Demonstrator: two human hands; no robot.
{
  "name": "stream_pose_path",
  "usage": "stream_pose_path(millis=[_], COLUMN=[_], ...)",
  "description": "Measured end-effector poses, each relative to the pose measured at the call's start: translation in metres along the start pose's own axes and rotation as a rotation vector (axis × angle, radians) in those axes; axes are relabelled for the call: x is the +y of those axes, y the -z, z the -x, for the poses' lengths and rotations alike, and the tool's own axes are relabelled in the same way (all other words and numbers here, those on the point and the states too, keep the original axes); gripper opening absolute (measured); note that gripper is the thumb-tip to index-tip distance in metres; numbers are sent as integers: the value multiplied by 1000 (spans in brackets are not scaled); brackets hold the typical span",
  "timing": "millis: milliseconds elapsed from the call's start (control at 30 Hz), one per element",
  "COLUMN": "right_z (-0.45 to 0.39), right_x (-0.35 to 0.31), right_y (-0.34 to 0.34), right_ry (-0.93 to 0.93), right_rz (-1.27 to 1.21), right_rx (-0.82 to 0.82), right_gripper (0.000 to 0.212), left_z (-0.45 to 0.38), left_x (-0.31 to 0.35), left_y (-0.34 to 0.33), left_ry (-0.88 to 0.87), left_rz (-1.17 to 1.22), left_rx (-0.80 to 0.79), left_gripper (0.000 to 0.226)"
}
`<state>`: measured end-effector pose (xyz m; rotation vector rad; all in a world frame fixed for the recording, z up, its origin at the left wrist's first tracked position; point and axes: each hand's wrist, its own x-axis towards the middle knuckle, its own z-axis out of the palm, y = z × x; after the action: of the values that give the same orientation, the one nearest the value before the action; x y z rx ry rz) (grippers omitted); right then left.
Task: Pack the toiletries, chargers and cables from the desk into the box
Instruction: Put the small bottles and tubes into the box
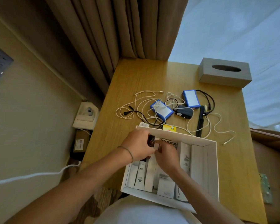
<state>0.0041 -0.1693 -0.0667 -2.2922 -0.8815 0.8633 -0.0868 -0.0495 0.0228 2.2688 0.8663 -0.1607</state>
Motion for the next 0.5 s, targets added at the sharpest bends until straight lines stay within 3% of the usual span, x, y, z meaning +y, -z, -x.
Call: stream_pose_path(millis=[233,400,500], right_z=[7,12,16], right_x=[20,20,14], right_y=[21,30,39], right_ry=[3,21,36], right_rz=[-65,-65,-87], right_rx=[-5,-34,-37], right_gripper=[36,37,37], left_z=[-13,-21,-21], left_x=[2,-6,-10], left_y=[-48,-65,-72], left_ry=[163,186,168], left_rz=[-184,-275,-336], left_rx=[20,49,58], left_gripper=[32,24,31])
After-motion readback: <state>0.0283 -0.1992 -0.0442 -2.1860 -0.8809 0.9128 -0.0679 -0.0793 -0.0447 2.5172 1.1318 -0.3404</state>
